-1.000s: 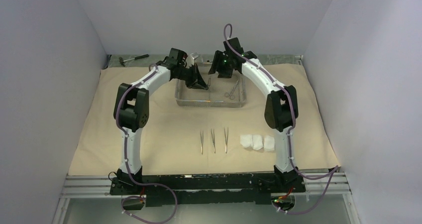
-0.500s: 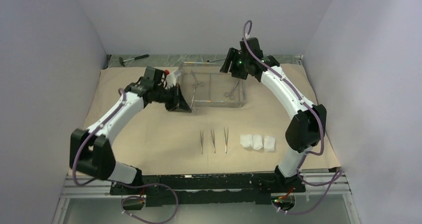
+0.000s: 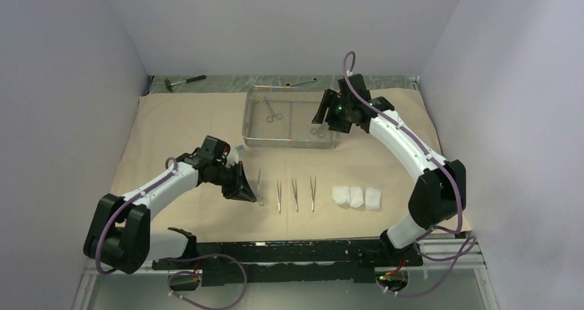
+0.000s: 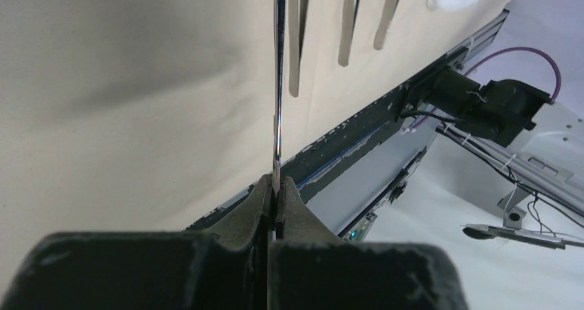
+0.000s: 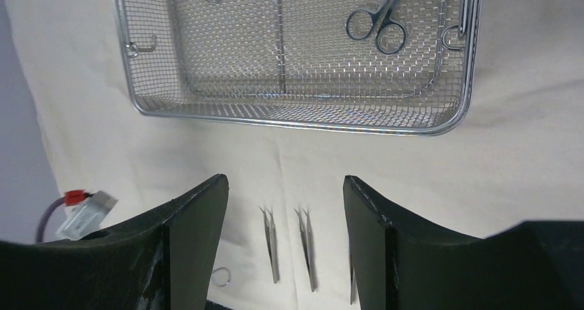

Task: Open and lay out the surgical kit
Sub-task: Place the medical item in the surgical kit.

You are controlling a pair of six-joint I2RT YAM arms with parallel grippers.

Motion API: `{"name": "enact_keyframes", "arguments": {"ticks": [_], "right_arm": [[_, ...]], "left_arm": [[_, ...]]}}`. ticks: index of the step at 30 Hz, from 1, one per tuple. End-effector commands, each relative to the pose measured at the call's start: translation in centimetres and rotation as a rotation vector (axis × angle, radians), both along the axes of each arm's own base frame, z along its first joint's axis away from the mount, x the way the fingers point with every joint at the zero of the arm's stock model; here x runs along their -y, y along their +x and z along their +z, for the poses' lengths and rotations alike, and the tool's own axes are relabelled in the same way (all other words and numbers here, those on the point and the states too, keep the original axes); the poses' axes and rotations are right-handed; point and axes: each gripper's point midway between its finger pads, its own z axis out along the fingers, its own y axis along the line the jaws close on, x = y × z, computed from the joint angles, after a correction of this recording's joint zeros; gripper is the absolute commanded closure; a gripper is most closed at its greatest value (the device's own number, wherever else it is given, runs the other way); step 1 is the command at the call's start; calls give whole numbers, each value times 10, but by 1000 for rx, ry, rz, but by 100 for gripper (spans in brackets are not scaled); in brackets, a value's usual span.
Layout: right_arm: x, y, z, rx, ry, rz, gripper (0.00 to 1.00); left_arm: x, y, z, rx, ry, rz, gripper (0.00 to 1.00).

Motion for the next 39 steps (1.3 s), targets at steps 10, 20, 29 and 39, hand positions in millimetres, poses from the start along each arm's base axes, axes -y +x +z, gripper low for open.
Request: {"name": "enact_keyframes", "arguments": {"ticks": [10, 20, 29, 39], "right_arm": [[2, 1, 24, 73, 39, -21, 36], [-4, 5, 15, 44, 37, 0, 36], [-6, 11, 6, 32, -7, 20, 36], [0, 37, -47, -34, -351, -62, 46]], "left_arm": [[4, 6, -42, -30, 132, 13, 100], [-13, -12, -66, -168, 262, 12, 69], [-27, 10, -38, -93, 383, 24, 38], [-32, 59, 14, 138, 438, 61, 32]]}}
